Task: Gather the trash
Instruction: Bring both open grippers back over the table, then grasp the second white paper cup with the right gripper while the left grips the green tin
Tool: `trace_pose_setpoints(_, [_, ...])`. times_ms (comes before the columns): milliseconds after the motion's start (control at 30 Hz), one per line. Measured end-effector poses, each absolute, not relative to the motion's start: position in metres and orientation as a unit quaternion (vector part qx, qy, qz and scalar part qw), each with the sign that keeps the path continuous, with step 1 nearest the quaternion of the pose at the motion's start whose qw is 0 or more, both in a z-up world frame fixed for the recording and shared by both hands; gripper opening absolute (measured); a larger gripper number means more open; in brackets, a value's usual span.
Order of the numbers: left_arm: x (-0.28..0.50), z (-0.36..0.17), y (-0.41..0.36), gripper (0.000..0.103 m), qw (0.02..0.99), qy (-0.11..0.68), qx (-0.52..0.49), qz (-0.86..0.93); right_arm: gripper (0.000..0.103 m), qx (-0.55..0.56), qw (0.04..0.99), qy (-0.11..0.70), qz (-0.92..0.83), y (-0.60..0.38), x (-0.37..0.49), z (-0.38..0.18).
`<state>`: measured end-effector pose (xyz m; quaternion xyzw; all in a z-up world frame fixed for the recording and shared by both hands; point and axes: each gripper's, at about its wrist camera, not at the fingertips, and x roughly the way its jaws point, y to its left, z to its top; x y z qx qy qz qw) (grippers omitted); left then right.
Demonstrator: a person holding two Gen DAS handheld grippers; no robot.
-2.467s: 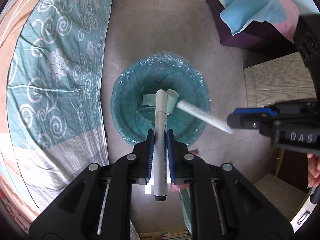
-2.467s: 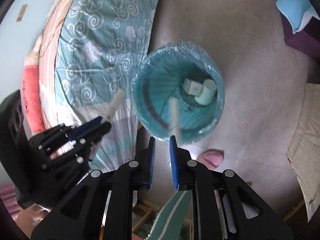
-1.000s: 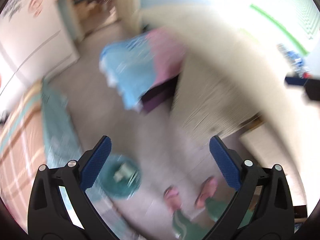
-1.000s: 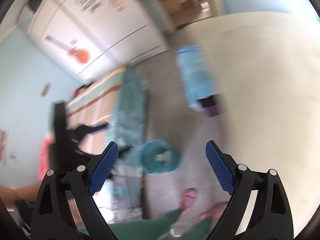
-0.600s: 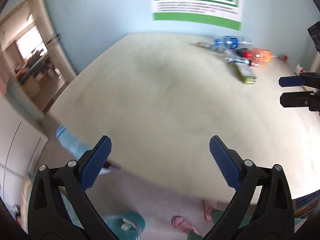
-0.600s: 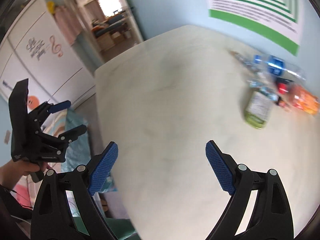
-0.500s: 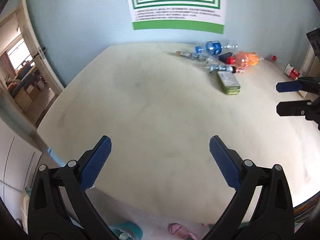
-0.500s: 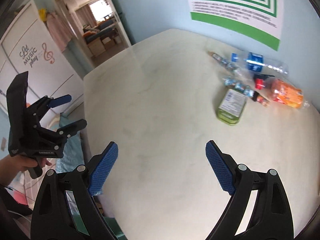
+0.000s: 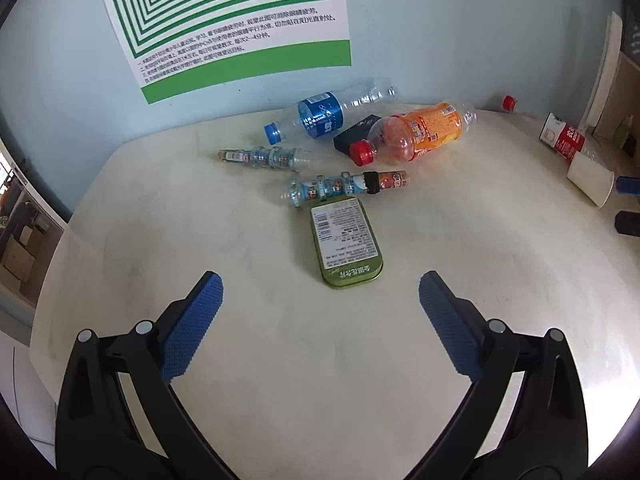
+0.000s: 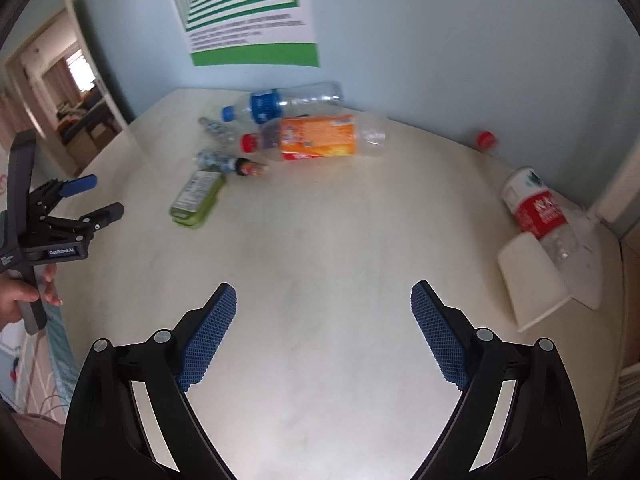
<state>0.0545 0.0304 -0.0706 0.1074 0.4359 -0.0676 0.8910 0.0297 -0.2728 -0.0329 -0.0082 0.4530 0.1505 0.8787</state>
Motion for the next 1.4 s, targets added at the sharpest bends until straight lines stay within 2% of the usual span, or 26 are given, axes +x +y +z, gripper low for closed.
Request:
trace_pose_setpoints(500, [0.13,-0.145,0.008,0.096,0.863,0.492,0.096,-0.064,0.089,0.032,0.866,0.495,0.055,-0.386,0.031,-0.079])
trace_pose_setpoints(800, [0.151,-0.155,-0.031,0.095,0.86,0.486,0.109,-0.111,0.089,0.059,0.853,0.516,0.047,-0.415,0.056,-0.115])
trace_pose_setpoints(900, [0.155,-0.157,-0.051,0.088,0.854,0.487,0.124,-0.134,0.087,0.08,0.856,0.508,0.062,-0.421,0.065,-0.12])
trace_pose_setpoints(967, [0.156,-0.159,-0.063,0.071,0.849,0.488,0.136,-0.148,0.079,0.088,0.86,0.499,0.069,-0.422,0.073,-0.121])
trace_pose_setpoints(1033, [0.157,-0.16,-0.076,0.063,0.843,0.489,0.148,-0.168,0.059,0.098,0.858,0.498,0.079,-0.421,0.083,-0.124])
trace_pose_setpoints(1067, [0.158,-0.161,-0.081,0.061,0.841,0.488,0.152,-0.176,0.053,0.101,0.856,0.501,0.083,-0.421,0.087,-0.126])
trace_pose_setpoints(1133, [0.158,-0.161,-0.09,0.061,0.839,0.486,0.156,-0.191,0.03,0.107,0.852,0.504,0.09,-0.419,0.095,-0.13])
trace_pose_setpoints(1233, [0.157,-0.159,-0.096,0.061,0.837,0.484,0.142,-0.212,0.012,0.109,0.854,0.498,0.102,-0.412,0.1,-0.13])
trace_pose_setpoints(1400, [0.152,-0.15,-0.095,0.06,0.835,0.484,0.121,-0.232,0.007,0.103,0.858,0.485,0.132,-0.397,0.101,-0.117])
